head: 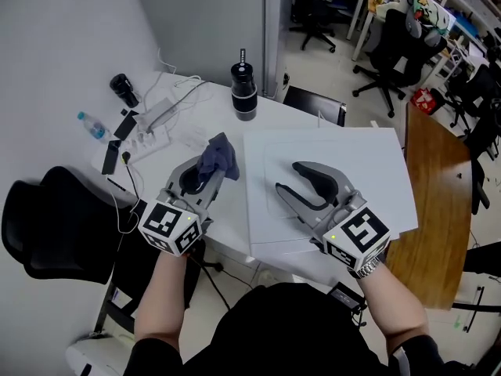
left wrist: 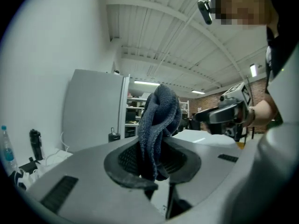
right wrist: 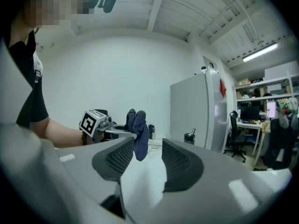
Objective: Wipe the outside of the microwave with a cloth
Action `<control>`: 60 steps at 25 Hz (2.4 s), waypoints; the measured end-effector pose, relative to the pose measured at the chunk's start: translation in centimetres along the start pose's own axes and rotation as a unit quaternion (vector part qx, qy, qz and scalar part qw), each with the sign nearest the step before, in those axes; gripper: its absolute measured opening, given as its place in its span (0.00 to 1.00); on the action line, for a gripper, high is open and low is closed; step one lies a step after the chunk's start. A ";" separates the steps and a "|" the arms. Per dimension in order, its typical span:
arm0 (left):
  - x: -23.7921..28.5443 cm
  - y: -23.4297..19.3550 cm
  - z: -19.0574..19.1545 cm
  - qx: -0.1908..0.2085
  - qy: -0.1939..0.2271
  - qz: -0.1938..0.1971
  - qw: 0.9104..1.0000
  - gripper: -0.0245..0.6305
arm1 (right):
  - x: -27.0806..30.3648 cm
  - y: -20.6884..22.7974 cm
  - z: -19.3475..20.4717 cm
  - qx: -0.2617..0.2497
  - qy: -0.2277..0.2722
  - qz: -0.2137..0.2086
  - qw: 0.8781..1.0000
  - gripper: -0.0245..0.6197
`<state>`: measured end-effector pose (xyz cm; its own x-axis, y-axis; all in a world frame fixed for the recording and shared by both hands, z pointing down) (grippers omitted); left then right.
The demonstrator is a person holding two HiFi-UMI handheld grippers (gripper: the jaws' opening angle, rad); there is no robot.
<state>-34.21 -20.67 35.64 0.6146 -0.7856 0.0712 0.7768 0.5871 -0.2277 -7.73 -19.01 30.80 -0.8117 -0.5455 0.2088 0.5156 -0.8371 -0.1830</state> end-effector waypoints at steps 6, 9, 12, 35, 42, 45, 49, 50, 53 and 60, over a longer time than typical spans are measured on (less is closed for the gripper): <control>-1.9 4.7 -2.7 0.021 -0.016 0.146 0.989 0.17 | 1.6 -1.9 -1.8 -0.009 0.039 -0.082 0.996 0.38; -2.6 6.4 -3.1 0.023 -0.024 0.200 0.979 0.17 | 1.6 -2.9 -2.2 -0.006 0.054 -0.116 0.992 0.39; -3.3 6.7 -3.1 0.002 -0.023 0.230 0.973 0.17 | 1.4 -3.7 -2.3 0.009 0.068 -0.149 0.987 0.37; -8.0 4.3 -2.3 0.000 0.038 0.116 0.992 0.18 | 3.0 -3.4 0.2 0.024 -0.140 -0.008 0.990 0.13; -8.3 5.9 -1.6 0.004 0.056 0.088 0.995 0.10 | 5.0 -3.6 2.1 -0.042 -0.238 0.020 0.970 0.13; -8.4 6.8 -1.3 0.008 0.058 0.074 0.996 0.04 | 5.0 -3.5 2.4 -0.076 -0.250 0.028 0.965 0.13; -8.3 7.8 -0.9 0.010 0.052 0.065 0.996 0.04 | 4.1 -2.6 2.9 -0.088 -0.259 0.038 0.961 0.13; -8.2 8.0 -0.9 0.009 0.051 0.064 0.997 0.04 | 3.8 -2.2 3.0 -0.085 -0.261 0.042 0.961 0.13; -7.8 8.8 -0.9 0.011 0.049 0.060 0.997 0.04 | 2.7 -0.9 3.5 -0.078 -0.264 0.052 0.960 0.13; -5.8 11.7 -1.3 0.023 0.046 0.061 0.997 0.04 | -1.2 2.1 5.4 -0.068 -0.267 0.075 0.958 0.13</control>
<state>-28.85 -9.55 31.31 0.6917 -0.7208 -0.0448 0.7036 0.6865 -0.1836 -4.16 -20.32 35.31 -0.4552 -0.6331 0.6261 0.5459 -0.7539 -0.3655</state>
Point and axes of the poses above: the fingertips, and each gripper's own axes: x forward along the fingers, y to its right, z out of its underside, the point moved 10 cm from there along -x, backward along the fingers, and after that the axes turned 11 degrees about -x, right-handed, at the moved point
